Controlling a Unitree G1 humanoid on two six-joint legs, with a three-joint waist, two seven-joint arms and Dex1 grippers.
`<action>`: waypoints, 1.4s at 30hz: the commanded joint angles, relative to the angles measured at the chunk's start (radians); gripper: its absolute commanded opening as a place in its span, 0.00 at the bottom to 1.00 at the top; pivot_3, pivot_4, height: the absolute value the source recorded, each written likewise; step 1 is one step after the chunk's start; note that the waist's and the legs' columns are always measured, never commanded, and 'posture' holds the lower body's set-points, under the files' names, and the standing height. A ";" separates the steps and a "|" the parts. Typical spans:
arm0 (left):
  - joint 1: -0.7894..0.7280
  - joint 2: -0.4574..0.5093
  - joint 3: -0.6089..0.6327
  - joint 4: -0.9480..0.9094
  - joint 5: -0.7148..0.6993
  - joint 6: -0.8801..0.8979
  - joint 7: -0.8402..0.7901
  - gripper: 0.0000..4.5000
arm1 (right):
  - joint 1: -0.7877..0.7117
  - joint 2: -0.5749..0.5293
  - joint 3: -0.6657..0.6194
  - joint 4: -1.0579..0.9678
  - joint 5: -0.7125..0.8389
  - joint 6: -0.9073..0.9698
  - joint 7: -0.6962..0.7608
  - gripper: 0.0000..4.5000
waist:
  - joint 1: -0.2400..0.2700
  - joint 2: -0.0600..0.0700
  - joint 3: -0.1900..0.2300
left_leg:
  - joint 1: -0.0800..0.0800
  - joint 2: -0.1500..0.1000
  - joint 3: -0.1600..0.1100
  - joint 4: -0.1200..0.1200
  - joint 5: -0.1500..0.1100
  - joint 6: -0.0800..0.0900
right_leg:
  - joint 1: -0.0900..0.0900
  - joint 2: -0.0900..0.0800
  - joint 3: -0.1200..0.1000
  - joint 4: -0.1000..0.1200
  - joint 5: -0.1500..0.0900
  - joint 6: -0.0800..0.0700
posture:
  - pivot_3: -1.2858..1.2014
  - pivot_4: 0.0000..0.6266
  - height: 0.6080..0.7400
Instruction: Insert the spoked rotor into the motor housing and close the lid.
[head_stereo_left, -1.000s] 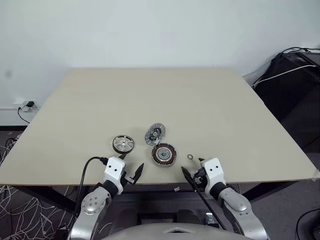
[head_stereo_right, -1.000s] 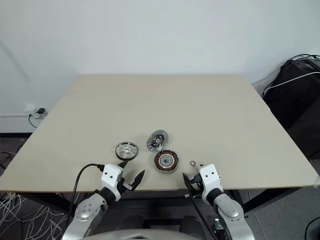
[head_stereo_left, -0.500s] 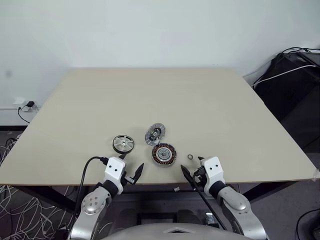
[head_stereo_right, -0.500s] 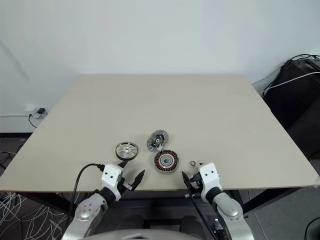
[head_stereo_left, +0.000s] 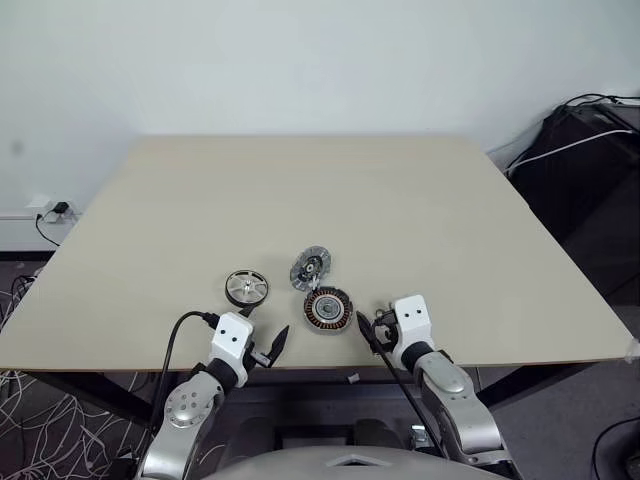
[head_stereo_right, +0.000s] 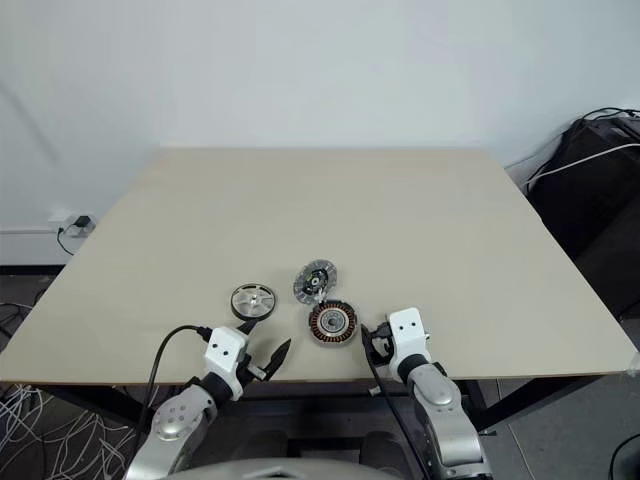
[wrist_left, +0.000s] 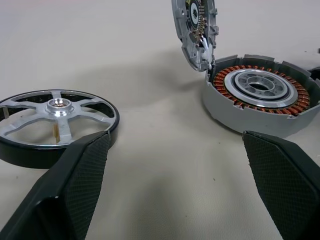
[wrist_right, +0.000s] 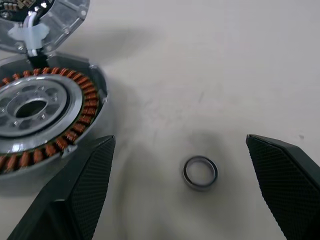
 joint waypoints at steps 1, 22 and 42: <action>-0.011 -0.003 0.000 -0.023 0.003 -0.017 0.005 1.00 | -0.035 0.008 -0.016 0.025 0.003 -0.021 -0.006 1.00 | -0.001 0.000 0.000 | 0.000 0.000 0.000 0.000 0.000 0.000 | 0.000 0.000 0.000 0.000 0.000 0.000 | 0.52 0.00 1.00; -0.002 -0.006 0.002 -0.029 0.005 -0.012 0.009 1.00 | -0.033 0.032 -0.024 0.081 0.015 0.007 0.000 0.43 | -0.014 -0.001 -0.001 | 0.002 0.001 0.000 0.000 0.000 0.000 | 0.001 0.001 0.000 0.000 0.000 0.000 | 0.52 0.00 1.00; -0.009 -0.013 -0.004 -0.020 0.008 -0.011 0.019 1.00 | -0.094 0.030 0.101 -0.107 0.020 0.055 0.085 0.22 | -0.011 0.001 0.000 | 0.001 0.000 0.000 0.000 0.000 0.000 | 0.000 0.001 0.000 0.000 0.000 0.000 | 0.52 0.00 1.00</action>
